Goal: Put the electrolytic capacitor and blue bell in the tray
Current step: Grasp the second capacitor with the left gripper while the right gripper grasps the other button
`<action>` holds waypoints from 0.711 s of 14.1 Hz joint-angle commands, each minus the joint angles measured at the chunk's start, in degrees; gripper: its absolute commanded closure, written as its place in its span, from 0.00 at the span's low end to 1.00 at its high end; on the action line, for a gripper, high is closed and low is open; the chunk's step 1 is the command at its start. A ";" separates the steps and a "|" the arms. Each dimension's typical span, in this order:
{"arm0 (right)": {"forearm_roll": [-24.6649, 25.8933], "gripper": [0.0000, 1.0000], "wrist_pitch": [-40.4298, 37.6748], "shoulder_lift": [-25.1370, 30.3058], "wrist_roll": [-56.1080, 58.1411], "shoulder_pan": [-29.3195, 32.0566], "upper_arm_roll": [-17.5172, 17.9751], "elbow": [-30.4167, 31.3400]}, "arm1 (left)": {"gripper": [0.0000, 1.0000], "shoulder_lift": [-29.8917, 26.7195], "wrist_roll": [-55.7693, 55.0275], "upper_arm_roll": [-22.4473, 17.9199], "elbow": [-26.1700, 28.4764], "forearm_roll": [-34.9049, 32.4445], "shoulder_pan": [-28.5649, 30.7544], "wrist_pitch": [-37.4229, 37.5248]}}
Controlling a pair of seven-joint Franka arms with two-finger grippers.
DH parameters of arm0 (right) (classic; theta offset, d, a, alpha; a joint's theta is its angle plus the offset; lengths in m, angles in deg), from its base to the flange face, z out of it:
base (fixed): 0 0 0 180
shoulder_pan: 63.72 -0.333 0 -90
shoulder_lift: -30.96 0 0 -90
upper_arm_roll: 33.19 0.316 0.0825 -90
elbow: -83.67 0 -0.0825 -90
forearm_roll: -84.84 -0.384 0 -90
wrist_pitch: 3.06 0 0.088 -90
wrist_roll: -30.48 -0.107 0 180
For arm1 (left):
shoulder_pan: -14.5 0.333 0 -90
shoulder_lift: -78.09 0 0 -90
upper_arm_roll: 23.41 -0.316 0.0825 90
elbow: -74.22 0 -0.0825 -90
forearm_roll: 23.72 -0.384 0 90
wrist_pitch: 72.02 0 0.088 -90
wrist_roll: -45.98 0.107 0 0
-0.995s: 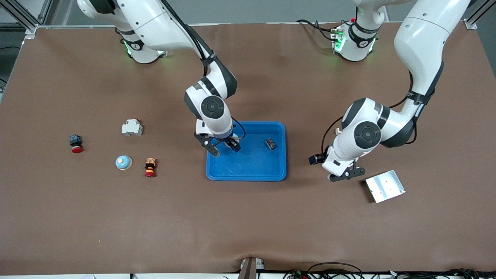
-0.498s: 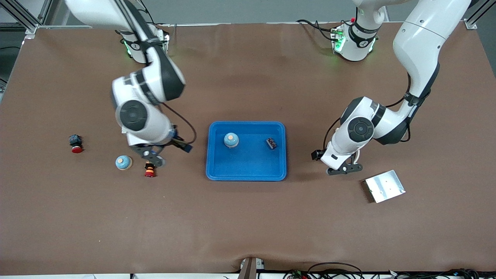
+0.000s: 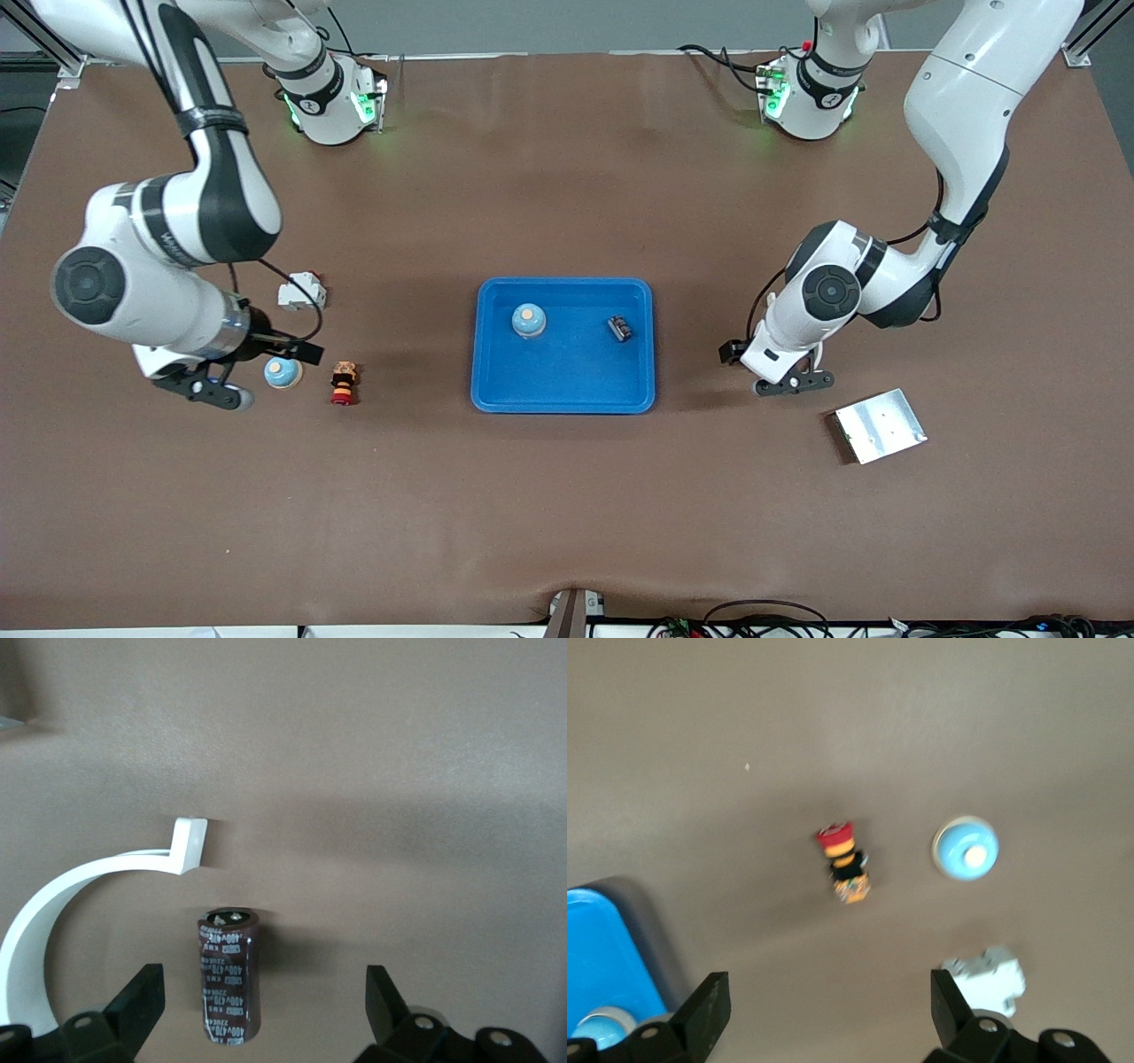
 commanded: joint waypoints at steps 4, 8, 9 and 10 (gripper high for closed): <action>0.31 0.00 5.04 -0.07 17.61 8.06 1.23 1.71 | 0.00 -0.65 0.77 0.65 3.53 -1.45 2.16 -4.77; 0.31 0.00 12.34 -0.25 23.70 10.79 1.23 6.45 | 0.00 -0.21 0.85 0.65 3.62 -1.45 2.69 -5.21; 0.31 0.00 14.00 -0.25 24.66 11.32 1.23 7.67 | 0.00 0.05 0.85 0.65 3.53 -1.45 2.86 -5.39; 0.22 0.00 16.37 -0.25 26.15 12.28 1.32 9.60 | 0.00 0.06 0.77 0.65 3.62 -1.45 2.78 -5.56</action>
